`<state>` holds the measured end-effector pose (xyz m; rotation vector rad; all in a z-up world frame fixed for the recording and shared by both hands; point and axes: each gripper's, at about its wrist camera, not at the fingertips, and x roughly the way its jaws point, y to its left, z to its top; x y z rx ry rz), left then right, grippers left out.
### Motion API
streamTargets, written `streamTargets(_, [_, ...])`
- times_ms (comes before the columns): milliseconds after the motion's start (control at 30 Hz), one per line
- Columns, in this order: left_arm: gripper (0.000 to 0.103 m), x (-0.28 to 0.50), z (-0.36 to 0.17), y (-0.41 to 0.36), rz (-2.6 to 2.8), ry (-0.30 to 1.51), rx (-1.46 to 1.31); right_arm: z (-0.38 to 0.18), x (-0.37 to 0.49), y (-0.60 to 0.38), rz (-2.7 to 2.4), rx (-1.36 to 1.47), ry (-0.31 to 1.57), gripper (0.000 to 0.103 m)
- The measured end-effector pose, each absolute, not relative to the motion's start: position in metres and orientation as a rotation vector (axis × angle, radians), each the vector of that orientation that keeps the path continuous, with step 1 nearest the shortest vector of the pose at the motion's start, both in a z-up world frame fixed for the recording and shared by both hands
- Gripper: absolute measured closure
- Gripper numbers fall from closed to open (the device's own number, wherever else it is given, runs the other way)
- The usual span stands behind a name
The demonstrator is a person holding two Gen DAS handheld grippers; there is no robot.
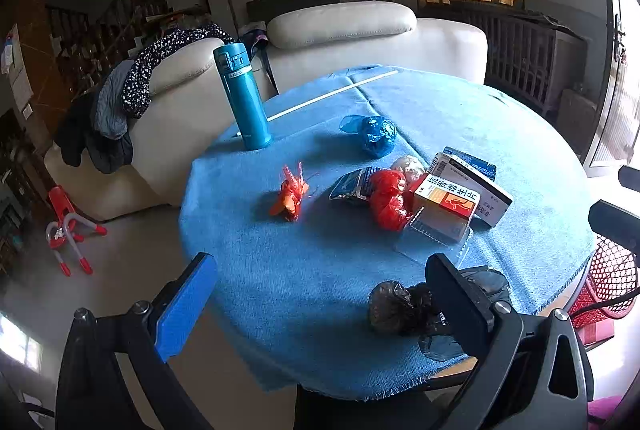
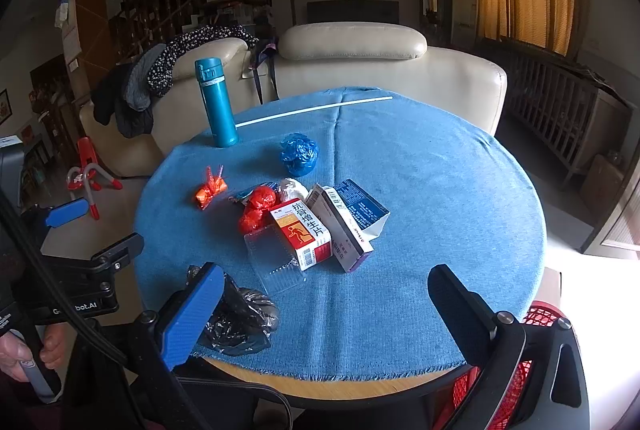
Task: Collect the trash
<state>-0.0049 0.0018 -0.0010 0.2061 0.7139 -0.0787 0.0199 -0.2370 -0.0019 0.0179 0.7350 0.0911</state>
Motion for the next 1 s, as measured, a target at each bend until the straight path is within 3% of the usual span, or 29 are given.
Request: streamTargets(1000, [0.000, 0.001, -0.012, -0.002, -0.113, 0.752, 0.213, -0.004, 0.024, -0.235, 0.078, -0.004, 0.743, 0.000])
